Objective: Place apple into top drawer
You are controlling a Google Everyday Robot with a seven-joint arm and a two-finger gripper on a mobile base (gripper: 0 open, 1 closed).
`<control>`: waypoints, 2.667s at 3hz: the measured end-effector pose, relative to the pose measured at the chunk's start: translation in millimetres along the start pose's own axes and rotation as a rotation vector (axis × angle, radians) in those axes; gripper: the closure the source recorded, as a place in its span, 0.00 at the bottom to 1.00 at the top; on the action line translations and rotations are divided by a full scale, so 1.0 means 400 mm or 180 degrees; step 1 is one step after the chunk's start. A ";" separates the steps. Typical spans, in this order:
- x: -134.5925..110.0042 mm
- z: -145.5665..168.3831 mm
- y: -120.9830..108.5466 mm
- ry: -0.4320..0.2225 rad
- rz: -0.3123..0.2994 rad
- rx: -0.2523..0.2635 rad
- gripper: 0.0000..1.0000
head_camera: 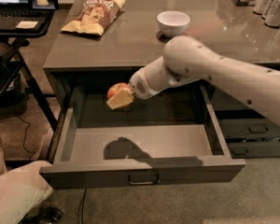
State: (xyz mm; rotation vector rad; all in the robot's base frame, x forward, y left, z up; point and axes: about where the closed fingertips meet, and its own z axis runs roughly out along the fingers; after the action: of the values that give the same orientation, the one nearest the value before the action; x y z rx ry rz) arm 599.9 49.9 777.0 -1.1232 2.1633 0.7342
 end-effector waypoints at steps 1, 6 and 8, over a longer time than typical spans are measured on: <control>0.079 0.129 -0.041 0.0032 0.0136 0.0174 1.00; 0.220 0.354 -0.142 -0.0137 0.0322 0.0461 0.58; 0.213 0.325 -0.144 -0.0491 0.0286 0.0522 0.11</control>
Offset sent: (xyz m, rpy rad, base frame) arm 0.0401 0.0264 -0.1568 -0.0428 -0.0687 -0.1670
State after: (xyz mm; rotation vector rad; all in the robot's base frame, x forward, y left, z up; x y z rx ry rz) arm 640.3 67.5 617.3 -0.8623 2.1113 0.6470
